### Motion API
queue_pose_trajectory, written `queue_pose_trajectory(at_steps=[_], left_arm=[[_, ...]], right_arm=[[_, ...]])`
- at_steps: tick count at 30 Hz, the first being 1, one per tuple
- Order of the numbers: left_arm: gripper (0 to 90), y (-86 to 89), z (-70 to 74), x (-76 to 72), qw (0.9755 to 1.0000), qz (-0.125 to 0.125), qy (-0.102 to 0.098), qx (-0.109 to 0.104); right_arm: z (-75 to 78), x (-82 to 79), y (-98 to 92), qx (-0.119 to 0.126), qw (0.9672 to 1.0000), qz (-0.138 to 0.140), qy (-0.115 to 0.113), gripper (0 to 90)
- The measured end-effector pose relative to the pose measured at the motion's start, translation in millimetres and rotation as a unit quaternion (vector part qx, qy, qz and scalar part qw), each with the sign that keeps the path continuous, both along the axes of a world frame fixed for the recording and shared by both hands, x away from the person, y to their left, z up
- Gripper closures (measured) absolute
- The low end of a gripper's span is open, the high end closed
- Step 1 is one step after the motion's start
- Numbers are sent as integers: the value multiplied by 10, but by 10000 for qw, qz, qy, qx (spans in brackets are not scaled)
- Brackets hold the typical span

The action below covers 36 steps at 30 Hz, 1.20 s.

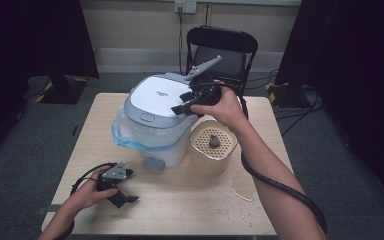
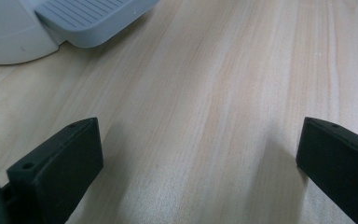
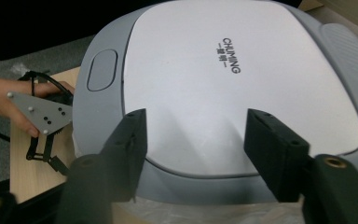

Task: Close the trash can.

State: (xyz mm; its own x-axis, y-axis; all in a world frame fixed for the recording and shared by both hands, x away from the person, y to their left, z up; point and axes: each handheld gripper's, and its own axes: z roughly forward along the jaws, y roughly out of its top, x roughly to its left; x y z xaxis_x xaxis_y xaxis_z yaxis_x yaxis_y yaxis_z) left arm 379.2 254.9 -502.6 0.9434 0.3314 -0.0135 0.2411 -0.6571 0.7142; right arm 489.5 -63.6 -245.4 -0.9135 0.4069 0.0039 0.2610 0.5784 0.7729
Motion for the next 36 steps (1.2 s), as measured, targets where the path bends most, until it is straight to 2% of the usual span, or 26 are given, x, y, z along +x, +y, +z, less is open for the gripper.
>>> queue_pose_trajectory(at_steps=[3, 7, 13, 23, 36], left_arm=[[0, -2, -6, -2, 10000, 11, -12, -36], [0, -2, -5, -2, 10000, 11, -11, -32], [0, -2, -5, -3, 10000, 10, -5, -32], [0, -2, -4, 0, 10000, 2, -6, -29], [0, -2, -4, 0, 10000, -3, -4, -25]], right_arm=[[31, 5, -75, 57, 9999, -78, -105, 282], [51, -14, -173, 49, 9997, -176, -164, 199], [38, -73, -314, 69, 9996, -218, -179, 163], [64, -159, -531, 150, 9992, -262, -277, 152], [-110, -339, -907, 182, 9985, -468, -229, 144]])
